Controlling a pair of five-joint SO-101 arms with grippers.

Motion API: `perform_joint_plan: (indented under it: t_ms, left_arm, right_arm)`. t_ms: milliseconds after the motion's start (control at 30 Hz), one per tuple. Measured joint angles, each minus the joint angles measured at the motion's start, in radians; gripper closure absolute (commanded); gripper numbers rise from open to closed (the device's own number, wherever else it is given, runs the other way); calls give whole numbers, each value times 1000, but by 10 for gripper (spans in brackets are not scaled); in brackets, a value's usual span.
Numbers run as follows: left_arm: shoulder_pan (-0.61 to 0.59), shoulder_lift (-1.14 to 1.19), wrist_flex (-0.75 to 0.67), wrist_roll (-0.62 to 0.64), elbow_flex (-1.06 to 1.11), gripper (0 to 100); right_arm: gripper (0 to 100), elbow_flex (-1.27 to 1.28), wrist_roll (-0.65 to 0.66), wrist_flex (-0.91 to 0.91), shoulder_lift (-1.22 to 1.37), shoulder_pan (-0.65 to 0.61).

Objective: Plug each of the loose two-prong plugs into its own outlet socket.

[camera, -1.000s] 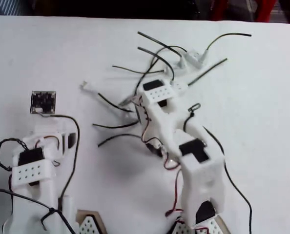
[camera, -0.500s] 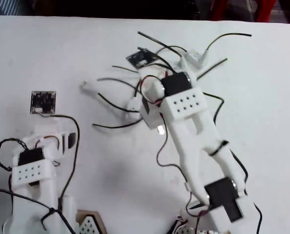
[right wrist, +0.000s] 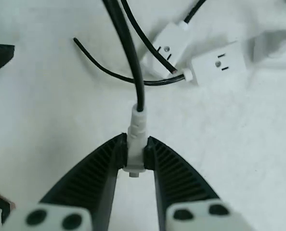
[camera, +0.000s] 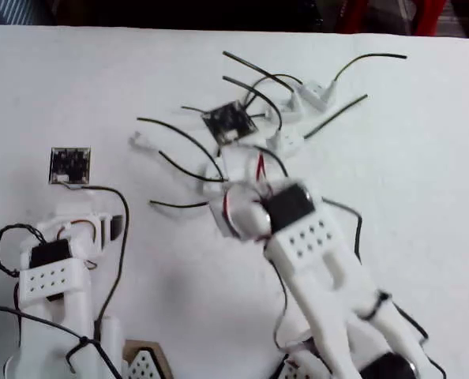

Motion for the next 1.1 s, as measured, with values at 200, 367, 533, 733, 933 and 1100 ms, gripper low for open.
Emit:
perform_joint_plan:
  t_ms: [200,367,533,733,933,1100]
  left_arm:
    - [35,0,0,0,-41,725]
    - [109,0,0,98,-150,725]
    - [210,-6,38,199,-250,722]
    - [377,-155,160,218,-299,722]
    - [509,-252,176,218,-269,721]
    - [592,-259,186,218,-245,722]
  right_arm:
    - [981,241,-89,-247,-153,-21]
    - [981,376,-107,-390,-229,-68]
    - [981,506,-107,-503,-319,-104]
    - [981,643,-107,-554,-485,-106]
    - [981,747,-107,-554,-709,-107]
    - [981,836,-107,-554,-864,-164]
